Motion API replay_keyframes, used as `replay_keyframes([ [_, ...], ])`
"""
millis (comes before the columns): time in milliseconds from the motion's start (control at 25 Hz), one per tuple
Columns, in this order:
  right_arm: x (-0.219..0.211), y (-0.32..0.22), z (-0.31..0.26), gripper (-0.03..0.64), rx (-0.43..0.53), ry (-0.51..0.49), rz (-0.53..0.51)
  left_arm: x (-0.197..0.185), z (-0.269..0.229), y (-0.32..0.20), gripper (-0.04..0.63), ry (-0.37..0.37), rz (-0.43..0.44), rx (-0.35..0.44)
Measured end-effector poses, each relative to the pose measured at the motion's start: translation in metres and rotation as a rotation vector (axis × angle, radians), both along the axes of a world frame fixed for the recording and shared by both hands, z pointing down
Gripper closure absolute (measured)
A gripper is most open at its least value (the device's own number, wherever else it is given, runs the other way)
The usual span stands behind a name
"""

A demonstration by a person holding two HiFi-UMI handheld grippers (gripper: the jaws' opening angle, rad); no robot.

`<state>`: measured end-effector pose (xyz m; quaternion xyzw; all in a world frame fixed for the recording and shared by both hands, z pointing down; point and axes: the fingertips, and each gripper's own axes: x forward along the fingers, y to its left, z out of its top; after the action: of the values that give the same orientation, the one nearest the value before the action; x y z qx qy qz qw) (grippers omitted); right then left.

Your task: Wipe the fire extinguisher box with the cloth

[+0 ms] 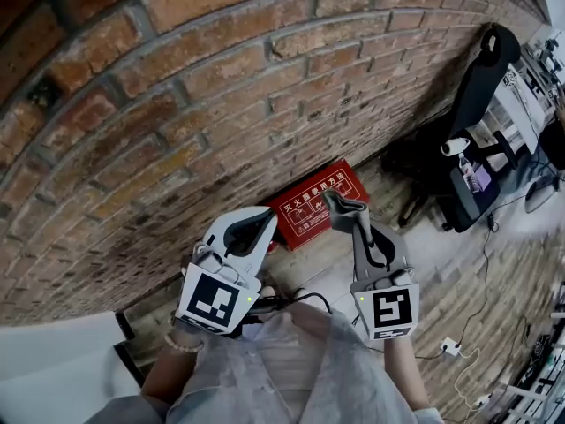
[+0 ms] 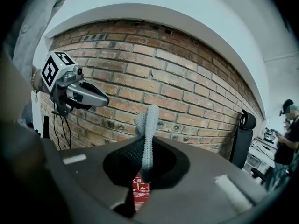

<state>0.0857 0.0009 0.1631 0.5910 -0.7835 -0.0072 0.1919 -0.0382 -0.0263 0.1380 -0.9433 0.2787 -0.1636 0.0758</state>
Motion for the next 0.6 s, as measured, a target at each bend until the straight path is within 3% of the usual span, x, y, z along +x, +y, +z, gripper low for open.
replay_keyframes([
  [600, -0.0097, 0.0076, -0.0011, 0.598, -0.008, -0.004, -0.006, -0.0045, 0.0043, 0.0050, 0.598, 0.007, -0.009, 0.002],
])
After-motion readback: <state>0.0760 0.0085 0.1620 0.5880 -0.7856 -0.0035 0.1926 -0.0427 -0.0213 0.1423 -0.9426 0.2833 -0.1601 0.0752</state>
